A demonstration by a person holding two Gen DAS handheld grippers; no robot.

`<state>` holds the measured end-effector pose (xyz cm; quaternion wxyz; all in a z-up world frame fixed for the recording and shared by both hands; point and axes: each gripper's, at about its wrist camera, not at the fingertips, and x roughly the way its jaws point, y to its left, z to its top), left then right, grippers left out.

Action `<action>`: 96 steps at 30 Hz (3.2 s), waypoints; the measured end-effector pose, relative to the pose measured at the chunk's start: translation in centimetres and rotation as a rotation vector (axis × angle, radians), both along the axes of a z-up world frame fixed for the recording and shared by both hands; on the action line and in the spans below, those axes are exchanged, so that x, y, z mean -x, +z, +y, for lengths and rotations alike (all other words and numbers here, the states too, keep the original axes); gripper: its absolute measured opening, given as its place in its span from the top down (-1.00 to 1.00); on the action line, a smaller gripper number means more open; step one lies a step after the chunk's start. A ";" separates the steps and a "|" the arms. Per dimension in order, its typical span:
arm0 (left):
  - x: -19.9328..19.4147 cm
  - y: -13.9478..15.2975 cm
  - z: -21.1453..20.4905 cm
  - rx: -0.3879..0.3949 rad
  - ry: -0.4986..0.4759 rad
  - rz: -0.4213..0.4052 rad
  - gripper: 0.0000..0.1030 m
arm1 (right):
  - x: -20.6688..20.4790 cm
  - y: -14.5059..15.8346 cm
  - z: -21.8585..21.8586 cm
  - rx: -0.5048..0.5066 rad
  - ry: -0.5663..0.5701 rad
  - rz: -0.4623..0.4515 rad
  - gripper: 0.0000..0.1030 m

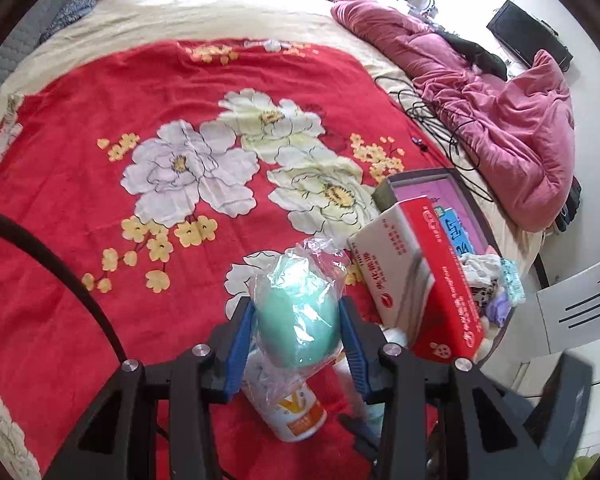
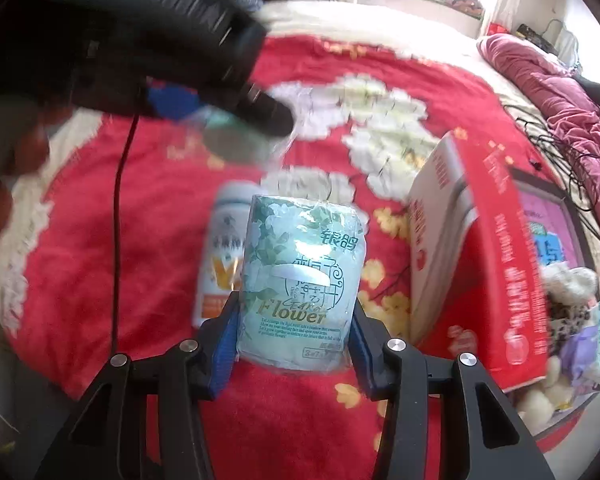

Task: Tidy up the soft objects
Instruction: 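Carry the sponge with the left tool while the right tool carries the Flower tissue pack to the tray, then lower the sponge onto the tray with the left tool while the right tool releases the tissue pack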

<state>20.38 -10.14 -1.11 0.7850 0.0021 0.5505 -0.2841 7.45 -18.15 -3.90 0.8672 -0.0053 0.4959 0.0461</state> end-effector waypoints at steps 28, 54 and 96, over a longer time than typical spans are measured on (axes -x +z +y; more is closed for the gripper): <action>13.4 5.8 -16.3 0.051 -0.191 -0.112 0.17 | 11.3 10.6 -23.6 -0.018 -0.401 -0.153 0.03; 16.7 -3.0 -29.7 -0.045 -0.302 -0.031 0.17 | 12.6 0.8 -33.8 -0.049 -0.450 0.062 0.03; 11.8 -4.0 -29.8 -0.040 -0.218 -0.021 0.11 | 8.3 -1.5 -33.0 0.028 -0.305 0.009 -0.21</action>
